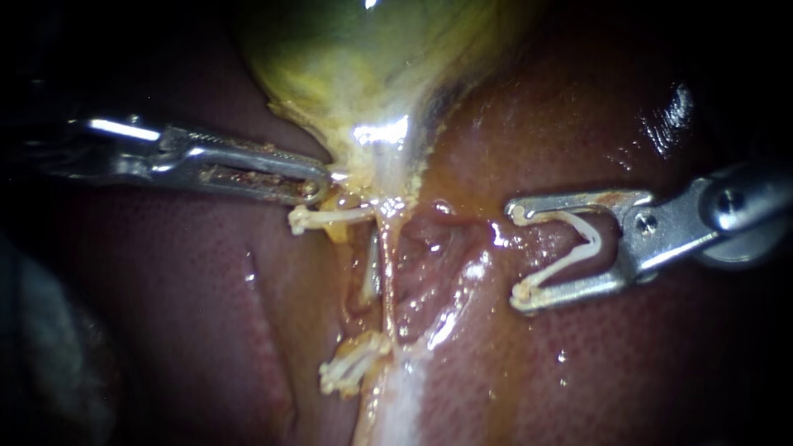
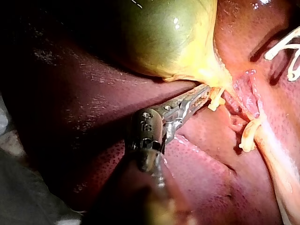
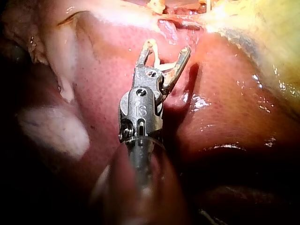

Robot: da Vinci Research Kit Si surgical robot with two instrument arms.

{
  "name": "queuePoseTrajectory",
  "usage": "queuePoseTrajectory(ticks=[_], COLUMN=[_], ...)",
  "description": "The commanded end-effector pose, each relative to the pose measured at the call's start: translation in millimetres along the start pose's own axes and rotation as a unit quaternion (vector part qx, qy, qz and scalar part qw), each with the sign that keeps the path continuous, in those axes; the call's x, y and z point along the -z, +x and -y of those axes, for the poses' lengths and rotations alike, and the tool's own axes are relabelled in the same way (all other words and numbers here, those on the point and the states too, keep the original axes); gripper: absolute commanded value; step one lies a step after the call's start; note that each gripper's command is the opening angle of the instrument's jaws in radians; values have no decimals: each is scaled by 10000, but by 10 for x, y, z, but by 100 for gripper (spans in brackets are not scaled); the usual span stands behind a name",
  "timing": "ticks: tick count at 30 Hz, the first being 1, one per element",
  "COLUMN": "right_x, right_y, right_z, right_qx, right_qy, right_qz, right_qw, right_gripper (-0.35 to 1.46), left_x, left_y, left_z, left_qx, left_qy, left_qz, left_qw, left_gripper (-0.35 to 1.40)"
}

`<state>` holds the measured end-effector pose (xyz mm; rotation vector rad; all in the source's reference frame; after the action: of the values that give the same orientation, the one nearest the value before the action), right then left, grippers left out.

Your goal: Clipping first clip right tube

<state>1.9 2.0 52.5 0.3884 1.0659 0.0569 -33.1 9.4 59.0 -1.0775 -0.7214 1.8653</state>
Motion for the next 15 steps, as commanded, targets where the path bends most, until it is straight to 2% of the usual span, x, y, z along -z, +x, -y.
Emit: queuePoseTrajectory(ticks=[1,4,7,11,15], right_x=[0,0,-1,-2,-7], right_y=[0,0,0,1,3], right_z=[0,0,0,0,0], right_qx=[1,2,1,2,-7], right_qy=[1,1,-16,-2,31], right_qz=[-1,-1,0,15,-28], right_qw=[10000,10000,10000,10000,10000], right_gripper=[49,49,49,49,49], left_x=[6,24,53,92,99], left_y=[3,10,24,43,51], left_z=[-2,-7,-16,-35,-51], left_qx=[5,30,77,202,165], left_qy=[-20,-75,-37,-32,-38], left_qz=[8,35,8,-149,-216], left_qw=[10000,10000,10000,9997,9996], left_gripper=[-35,-35,-35,-35,-35])
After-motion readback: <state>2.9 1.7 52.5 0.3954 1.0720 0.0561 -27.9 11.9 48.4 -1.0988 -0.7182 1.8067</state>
